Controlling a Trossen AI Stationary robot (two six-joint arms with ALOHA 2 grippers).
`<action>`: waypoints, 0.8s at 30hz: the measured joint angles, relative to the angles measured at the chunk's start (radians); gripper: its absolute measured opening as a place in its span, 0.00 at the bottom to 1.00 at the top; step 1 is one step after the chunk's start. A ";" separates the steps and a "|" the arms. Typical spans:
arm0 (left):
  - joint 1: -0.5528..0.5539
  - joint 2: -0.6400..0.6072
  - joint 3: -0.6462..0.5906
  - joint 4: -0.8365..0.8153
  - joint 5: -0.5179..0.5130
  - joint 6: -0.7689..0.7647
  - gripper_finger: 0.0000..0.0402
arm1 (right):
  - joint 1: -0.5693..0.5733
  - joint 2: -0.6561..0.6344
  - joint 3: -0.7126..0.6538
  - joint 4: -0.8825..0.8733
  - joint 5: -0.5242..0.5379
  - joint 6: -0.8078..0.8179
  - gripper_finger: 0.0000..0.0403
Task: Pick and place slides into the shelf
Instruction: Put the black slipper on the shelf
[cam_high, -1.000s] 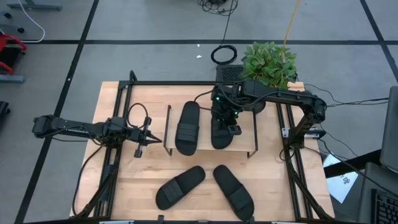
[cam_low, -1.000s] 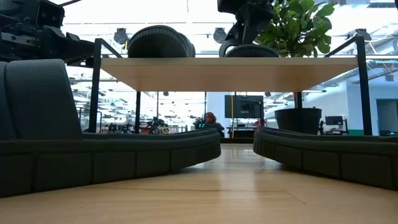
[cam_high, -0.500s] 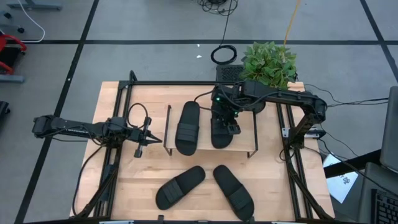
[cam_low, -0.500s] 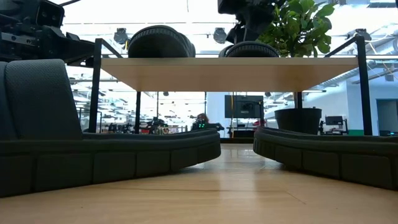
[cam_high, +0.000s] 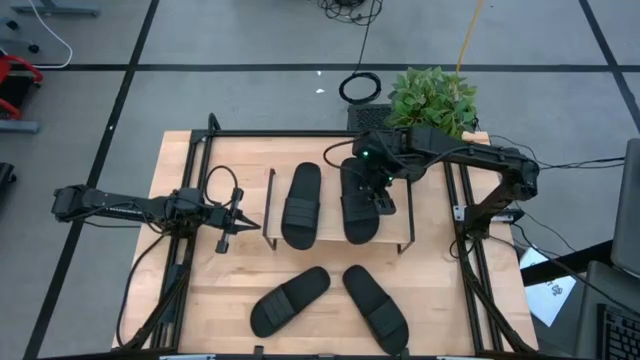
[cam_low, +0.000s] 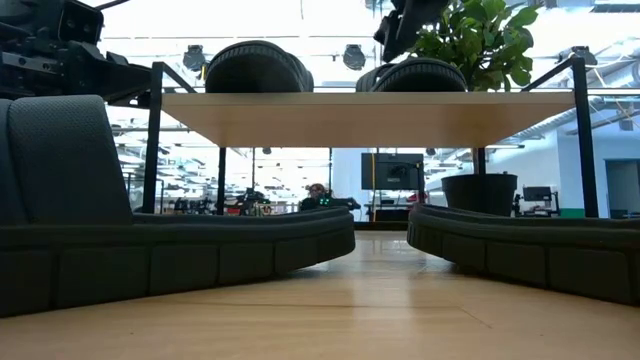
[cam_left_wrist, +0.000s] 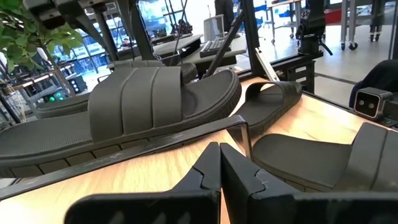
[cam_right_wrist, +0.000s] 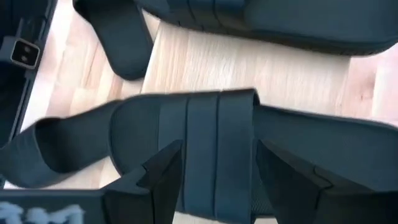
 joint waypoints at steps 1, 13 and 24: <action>0.000 0.000 0.000 0.000 0.000 0.000 0.01 | 0.000 -0.001 0.000 0.006 0.002 0.002 0.48; 0.000 0.000 0.000 0.001 0.000 -0.004 0.01 | 0.001 0.002 -0.015 0.069 0.339 -0.009 0.34; 0.000 0.000 0.000 -0.002 0.000 -0.003 0.01 | 0.001 0.004 -0.122 0.033 0.336 -0.001 0.23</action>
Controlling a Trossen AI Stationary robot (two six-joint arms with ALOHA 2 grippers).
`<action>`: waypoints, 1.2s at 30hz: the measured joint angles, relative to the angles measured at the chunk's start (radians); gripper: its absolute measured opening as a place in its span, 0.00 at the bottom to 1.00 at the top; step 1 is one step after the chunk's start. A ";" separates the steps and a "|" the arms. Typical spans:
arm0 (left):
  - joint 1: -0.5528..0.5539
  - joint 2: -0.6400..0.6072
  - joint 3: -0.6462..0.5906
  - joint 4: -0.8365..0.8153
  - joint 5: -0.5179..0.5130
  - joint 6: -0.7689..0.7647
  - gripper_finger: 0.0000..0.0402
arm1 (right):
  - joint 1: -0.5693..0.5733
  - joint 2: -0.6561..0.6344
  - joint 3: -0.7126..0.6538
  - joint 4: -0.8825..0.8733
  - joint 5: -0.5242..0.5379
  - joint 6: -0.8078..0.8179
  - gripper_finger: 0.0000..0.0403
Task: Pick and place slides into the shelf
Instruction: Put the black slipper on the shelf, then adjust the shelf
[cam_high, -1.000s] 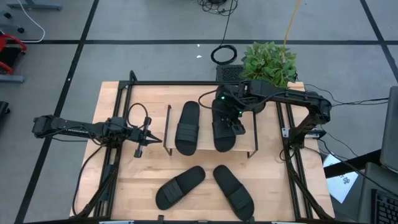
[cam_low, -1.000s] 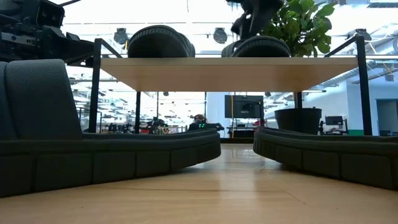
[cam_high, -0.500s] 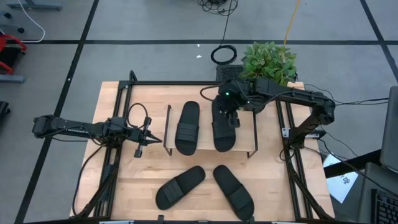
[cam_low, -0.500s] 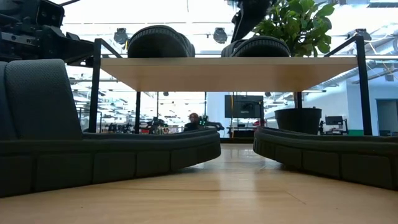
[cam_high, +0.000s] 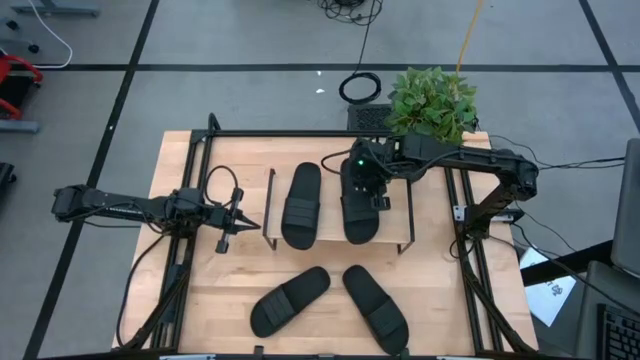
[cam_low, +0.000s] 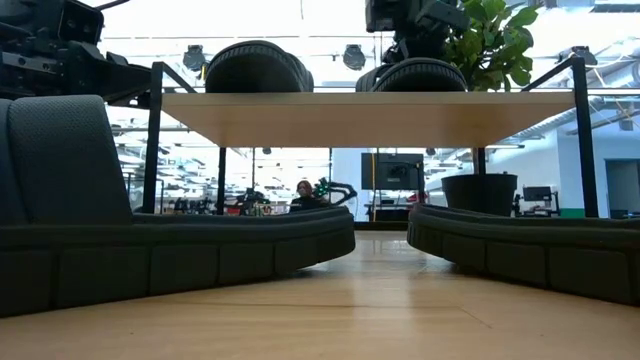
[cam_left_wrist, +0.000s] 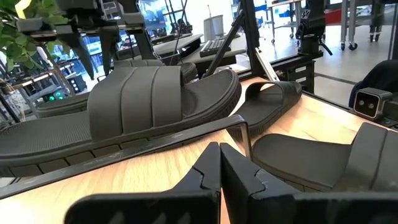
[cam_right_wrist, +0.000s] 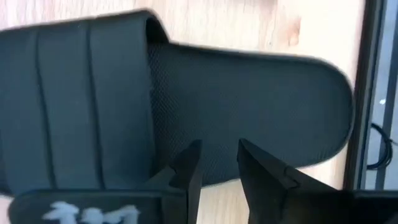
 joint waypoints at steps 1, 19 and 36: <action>0.000 0.000 0.000 0.000 0.000 0.000 0.01 | 0.004 -0.001 0.000 -0.003 0.000 0.008 0.23; 0.000 0.000 0.000 0.000 0.000 0.000 0.01 | 0.033 -0.037 0.000 -0.031 -0.094 0.057 0.23; 0.000 0.000 0.000 -0.001 0.000 0.006 0.01 | 0.045 -0.171 0.000 0.006 0.076 0.017 0.23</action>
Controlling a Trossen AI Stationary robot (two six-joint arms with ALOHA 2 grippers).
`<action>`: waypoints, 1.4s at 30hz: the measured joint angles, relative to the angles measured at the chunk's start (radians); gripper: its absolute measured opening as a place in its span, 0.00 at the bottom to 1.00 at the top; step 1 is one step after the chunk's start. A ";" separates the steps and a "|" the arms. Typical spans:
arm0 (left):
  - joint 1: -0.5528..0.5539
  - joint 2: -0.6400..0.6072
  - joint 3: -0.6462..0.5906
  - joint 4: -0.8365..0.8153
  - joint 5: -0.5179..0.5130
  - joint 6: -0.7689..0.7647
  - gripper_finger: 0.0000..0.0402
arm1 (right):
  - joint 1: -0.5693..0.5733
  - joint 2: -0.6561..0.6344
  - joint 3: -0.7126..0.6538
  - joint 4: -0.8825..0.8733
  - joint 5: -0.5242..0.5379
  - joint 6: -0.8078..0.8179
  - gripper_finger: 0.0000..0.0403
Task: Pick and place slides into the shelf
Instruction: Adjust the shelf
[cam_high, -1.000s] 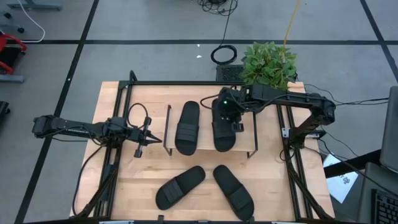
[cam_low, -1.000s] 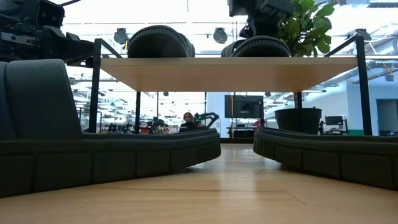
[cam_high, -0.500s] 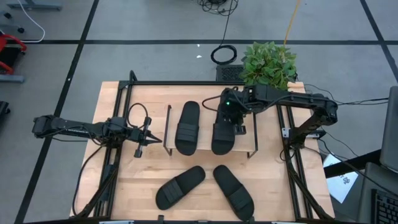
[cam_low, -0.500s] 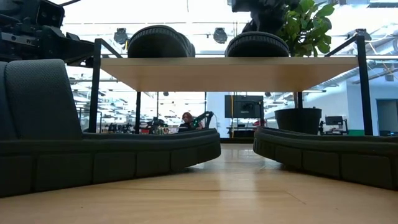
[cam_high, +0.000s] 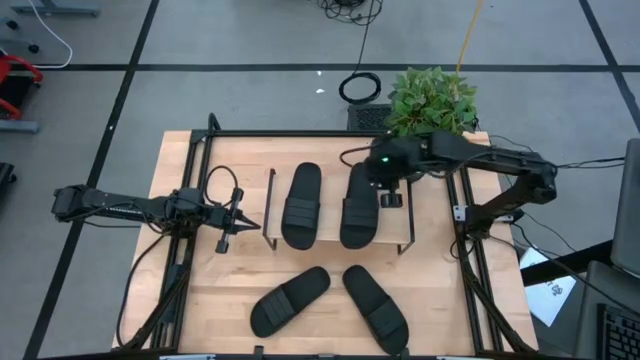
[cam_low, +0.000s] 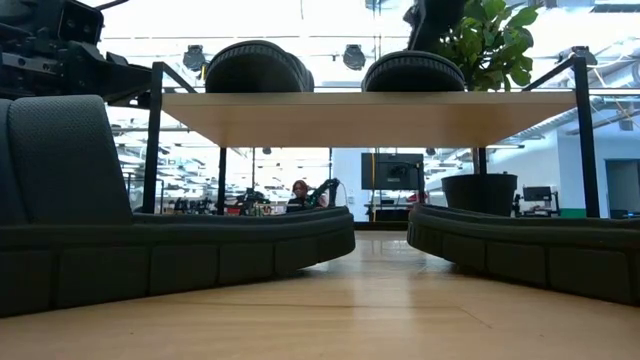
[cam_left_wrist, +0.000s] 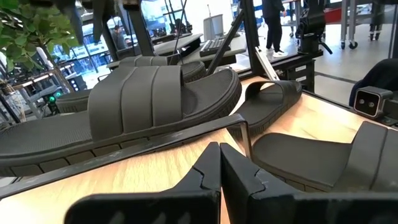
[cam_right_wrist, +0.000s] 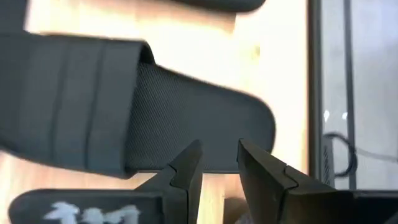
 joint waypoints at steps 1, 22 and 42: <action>0.000 0.000 0.000 0.000 0.000 0.000 0.01 | 0.006 -0.023 0.000 0.005 -0.014 -0.001 0.22; 0.000 0.000 0.000 0.029 -0.029 -0.004 0.01 | 0.479 -0.329 -0.219 0.086 0.011 0.290 0.00; 0.000 0.000 0.000 -0.006 -0.086 -0.019 0.01 | 0.755 -0.351 -0.499 0.180 0.030 0.720 0.00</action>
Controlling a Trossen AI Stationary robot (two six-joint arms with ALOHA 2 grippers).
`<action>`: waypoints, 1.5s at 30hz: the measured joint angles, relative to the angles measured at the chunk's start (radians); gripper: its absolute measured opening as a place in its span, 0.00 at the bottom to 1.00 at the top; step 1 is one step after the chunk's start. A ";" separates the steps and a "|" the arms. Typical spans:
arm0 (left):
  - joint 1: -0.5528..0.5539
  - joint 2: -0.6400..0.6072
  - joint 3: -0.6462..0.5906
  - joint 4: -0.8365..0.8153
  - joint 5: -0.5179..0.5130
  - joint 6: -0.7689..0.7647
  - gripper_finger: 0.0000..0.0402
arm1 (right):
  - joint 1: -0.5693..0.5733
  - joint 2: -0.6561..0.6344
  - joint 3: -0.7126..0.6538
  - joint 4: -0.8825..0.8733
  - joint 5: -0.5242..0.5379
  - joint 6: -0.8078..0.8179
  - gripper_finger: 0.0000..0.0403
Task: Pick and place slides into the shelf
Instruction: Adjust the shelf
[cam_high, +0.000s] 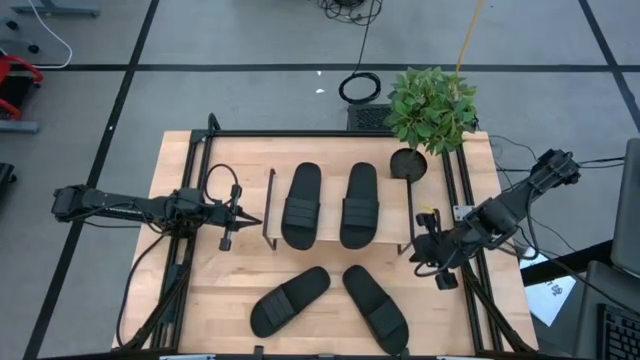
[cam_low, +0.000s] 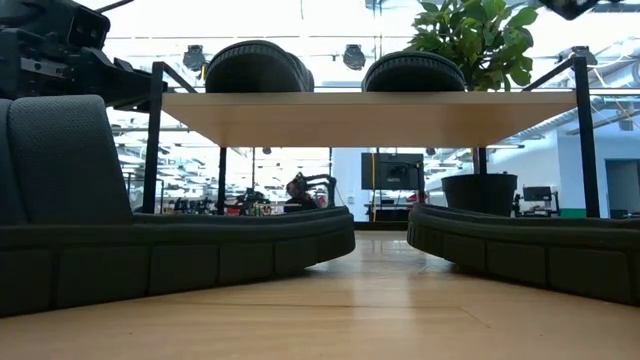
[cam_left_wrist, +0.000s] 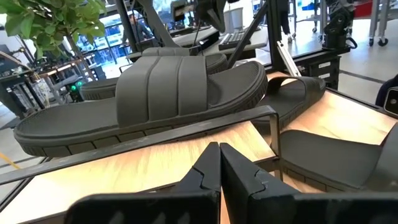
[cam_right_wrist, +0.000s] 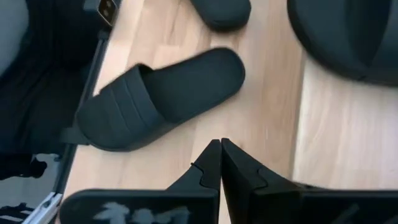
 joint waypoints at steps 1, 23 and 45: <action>0.000 0.000 0.000 0.000 0.000 0.000 0.01 | -0.001 0.000 -0.017 0.001 0.001 0.011 0.00; 0.000 0.000 0.000 0.002 -0.001 -0.003 0.01 | -0.011 0.000 -0.121 -0.052 0.189 0.072 0.00; 0.000 0.000 0.000 0.002 -0.001 -0.003 0.01 | -0.012 0.000 -0.121 -0.064 0.268 0.073 0.00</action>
